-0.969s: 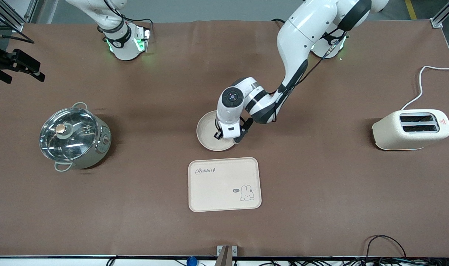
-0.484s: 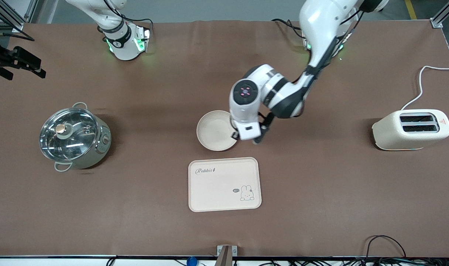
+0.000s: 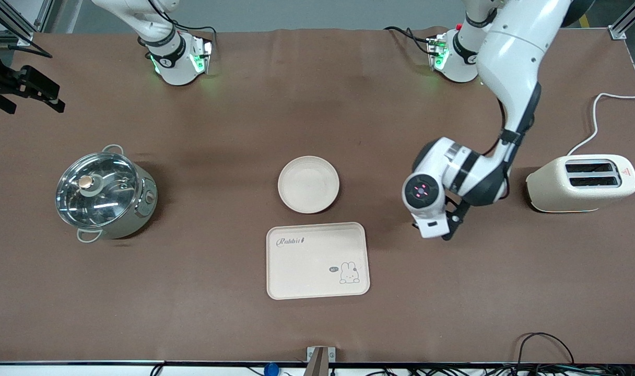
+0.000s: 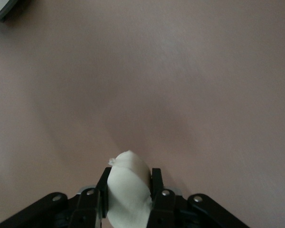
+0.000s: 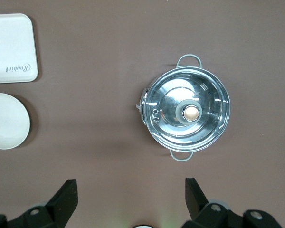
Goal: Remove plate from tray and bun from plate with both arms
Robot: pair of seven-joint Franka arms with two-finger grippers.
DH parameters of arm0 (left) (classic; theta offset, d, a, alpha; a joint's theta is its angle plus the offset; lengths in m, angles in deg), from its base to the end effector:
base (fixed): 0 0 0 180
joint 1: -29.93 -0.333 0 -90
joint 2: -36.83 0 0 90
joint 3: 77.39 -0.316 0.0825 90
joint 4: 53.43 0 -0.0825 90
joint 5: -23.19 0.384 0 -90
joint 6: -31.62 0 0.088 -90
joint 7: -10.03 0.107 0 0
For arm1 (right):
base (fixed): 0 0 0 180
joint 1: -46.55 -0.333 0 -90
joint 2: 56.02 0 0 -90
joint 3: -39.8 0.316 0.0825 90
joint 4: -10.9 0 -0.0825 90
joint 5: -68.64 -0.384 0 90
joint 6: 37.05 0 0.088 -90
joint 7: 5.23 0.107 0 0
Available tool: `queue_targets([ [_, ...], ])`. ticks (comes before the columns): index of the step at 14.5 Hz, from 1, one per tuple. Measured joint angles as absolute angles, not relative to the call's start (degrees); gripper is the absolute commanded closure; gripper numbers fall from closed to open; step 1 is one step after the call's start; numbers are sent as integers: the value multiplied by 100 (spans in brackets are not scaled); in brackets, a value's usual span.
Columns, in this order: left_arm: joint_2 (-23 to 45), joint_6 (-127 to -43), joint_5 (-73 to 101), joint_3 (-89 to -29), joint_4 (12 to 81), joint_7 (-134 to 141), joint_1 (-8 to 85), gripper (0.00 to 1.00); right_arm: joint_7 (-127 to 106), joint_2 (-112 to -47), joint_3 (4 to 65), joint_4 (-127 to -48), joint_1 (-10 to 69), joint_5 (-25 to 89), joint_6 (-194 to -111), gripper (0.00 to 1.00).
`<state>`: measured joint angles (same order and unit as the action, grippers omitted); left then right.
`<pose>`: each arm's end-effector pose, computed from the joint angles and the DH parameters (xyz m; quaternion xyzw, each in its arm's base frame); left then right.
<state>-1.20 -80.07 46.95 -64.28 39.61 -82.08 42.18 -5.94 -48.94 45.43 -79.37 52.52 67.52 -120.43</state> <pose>0.6099 -0.2421 0.2208 -0.8684 -0.4598 -0.0100 0.1854 0.5030 0.0031 0.6772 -1.0000 -0.0040 -0.0014 0.0036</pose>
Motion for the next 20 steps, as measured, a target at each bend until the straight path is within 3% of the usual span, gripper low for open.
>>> queue_targets([
  [2,-229,-8198,4721,-6426,4003,-8052,3931,53,-585,-4902,4516,-7903,5252,6757,-12043,0],
  [3,-278,-8313,4722,-6426,4017,-7972,3822,45,-585,-4916,4495,-7900,5253,6757,-12042,0],
  [4,-328,-8469,4723,-6424,4044,-7917,3727,28,-585,-4940,4480,-7900,5254,6758,-12042,0],
  [5,-380,-8670,4726,-6424,4088,-7869,3639,3,-585,-4970,4469,-7900,5254,6758,-12042,0],
  [12,-324,-9194,4726,-6322,4152,-7727,3465,0,-584,-5039,4437,-7897,5323,6759,-12036,0],
  [20,1397,-8208,4170,-6145,3902,-4958,3405,0,-584,-5039,4432,-7884,5371,6759,-11997,0],
])
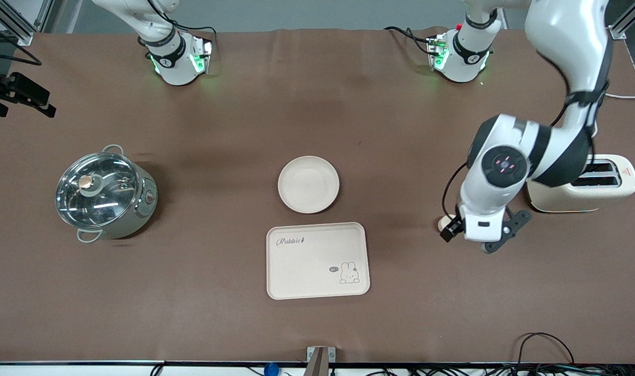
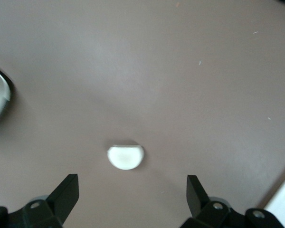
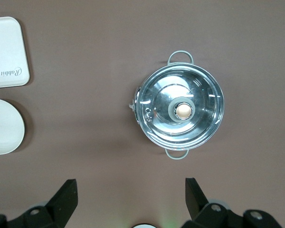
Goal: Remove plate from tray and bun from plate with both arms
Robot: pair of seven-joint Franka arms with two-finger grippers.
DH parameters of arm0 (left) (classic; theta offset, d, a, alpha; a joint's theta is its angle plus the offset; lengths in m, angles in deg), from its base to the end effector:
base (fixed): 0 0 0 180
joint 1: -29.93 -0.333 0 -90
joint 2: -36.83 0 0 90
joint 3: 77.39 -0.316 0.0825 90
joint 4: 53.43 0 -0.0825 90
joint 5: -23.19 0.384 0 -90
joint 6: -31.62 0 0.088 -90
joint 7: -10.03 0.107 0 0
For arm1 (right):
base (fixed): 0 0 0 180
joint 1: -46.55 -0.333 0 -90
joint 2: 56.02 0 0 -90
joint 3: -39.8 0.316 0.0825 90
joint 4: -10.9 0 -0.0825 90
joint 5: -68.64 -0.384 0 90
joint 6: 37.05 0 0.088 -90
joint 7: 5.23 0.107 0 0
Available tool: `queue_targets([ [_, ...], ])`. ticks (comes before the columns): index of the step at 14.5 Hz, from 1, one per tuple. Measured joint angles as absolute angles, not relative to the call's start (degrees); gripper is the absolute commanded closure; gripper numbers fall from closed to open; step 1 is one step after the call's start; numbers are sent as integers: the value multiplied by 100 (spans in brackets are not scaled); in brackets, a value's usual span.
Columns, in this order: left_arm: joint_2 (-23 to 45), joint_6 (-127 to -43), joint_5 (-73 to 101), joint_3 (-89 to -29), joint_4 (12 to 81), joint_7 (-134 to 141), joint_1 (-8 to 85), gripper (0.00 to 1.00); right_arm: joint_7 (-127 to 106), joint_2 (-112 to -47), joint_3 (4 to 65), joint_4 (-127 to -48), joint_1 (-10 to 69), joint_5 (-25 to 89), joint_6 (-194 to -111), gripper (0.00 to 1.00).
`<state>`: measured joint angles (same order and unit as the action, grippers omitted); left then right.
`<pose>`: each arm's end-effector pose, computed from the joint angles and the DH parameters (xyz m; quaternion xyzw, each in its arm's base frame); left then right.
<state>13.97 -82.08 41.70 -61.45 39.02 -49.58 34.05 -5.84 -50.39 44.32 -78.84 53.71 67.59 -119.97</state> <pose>0.6397 -0.1895 0.4027 -0.9542 -0.2840 -0.0567 0.0749 0.5101 -0.0190 0.6681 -0.9998 0.0169 0.0104 0.0055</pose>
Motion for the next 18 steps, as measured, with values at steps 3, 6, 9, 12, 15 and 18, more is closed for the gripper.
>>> queue_targets([
  [3,2100,-7686,3762,-6151,3843,-3385,3091,0,-584,-5041,4430,-7885,5371,6758,-11981,0],
  [6,2715,-7175,3107,-6184,3778,-2077,2729,0,-584,-5053,4429,-7887,5371,6758,-11959,0],
  [9,3299,-6565,2754,-6483,3736,-1030,2781,0,-584,-5053,4433,-7887,5371,6758,-11959,0],
  [12,3897,-6008,2304,-7089,3869,-90,3068,0,-584,-5054,4436,-7887,5371,6758,-11953,0],
  [15,4442,-5835,2285,-7218,4255,315,3202,0,-584,-5054,4436,-7887,5371,6758,-11952,0],
  [18,4734,-5657,2285,-7224,4374,448,3211,0,-584,-5054,4436,-7888,5371,6757,-11943,0],
])
